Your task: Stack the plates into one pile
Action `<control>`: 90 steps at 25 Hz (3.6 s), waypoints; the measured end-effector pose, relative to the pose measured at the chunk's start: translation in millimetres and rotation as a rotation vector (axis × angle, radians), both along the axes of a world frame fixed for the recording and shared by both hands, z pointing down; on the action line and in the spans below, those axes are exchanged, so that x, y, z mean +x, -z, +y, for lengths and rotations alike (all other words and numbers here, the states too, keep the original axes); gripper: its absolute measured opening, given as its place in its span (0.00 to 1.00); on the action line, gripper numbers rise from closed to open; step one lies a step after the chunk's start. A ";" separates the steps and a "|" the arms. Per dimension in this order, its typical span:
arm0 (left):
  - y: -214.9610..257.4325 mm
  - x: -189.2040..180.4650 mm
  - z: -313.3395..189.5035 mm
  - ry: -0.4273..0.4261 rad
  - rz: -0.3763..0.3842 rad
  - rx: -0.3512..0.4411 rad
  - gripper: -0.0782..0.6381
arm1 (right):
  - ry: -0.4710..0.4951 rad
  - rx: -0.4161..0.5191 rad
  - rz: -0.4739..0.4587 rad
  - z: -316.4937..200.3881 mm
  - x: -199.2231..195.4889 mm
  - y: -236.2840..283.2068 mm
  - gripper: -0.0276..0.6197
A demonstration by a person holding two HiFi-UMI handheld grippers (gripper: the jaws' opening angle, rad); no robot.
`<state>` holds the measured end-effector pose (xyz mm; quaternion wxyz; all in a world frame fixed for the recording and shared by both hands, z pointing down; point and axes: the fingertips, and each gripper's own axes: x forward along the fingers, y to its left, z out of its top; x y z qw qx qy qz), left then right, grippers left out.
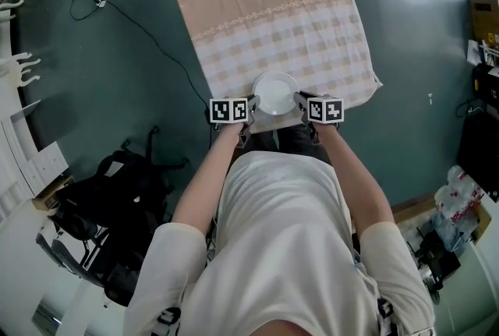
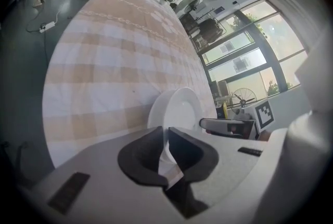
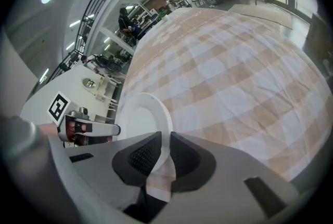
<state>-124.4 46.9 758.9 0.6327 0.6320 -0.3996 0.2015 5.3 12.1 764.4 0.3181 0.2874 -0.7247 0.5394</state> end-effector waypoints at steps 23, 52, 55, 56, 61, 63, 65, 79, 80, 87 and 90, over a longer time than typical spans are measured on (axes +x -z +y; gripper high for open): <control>1.5 -4.8 4.6 -0.203 -0.138 0.124 0.38 | 0.176 0.143 0.102 2.4 -10.6 7.4 0.27; 150.1 -4.0 -33.1 -0.349 -0.125 0.526 0.29 | 0.012 0.525 0.110 -24.2 23.3 162.8 0.19; 174.4 -3.5 -31.7 -0.320 -0.137 0.579 0.27 | 0.011 0.574 0.103 -20.1 31.9 183.6 0.18; 182.3 -1.4 -30.3 -0.314 -0.142 0.598 0.26 | 0.014 0.592 0.101 -18.8 35.5 190.6 0.18; 216.9 6.2 -15.3 -0.279 -0.178 0.672 0.22 | 0.030 0.674 0.048 -11.8 44.2 225.8 0.16; 228.7 7.4 -6.0 -0.251 -0.185 0.683 0.22 | 0.031 0.688 0.022 -7.8 47.2 236.5 0.16; 238.6 8.4 4.1 -0.215 -0.198 0.694 0.21 | 0.040 0.692 0.000 -2.2 51.4 243.3 0.15; 277.0 29.6 91.0 -0.038 -0.294 0.786 0.15 | 0.196 0.859 -0.081 69.8 86.1 296.1 0.14; 281.8 30.9 94.7 -0.032 -0.297 0.798 0.15 | 0.200 0.870 -0.082 72.5 88.7 298.9 0.14; 317.1 31.5 114.9 -0.025 -0.298 0.880 0.13 | 0.182 0.935 -0.097 86.7 93.8 325.7 0.13; 326.7 24.5 119.7 -0.028 -0.291 0.898 0.13 | 0.168 0.953 -0.104 90.6 87.4 337.6 0.12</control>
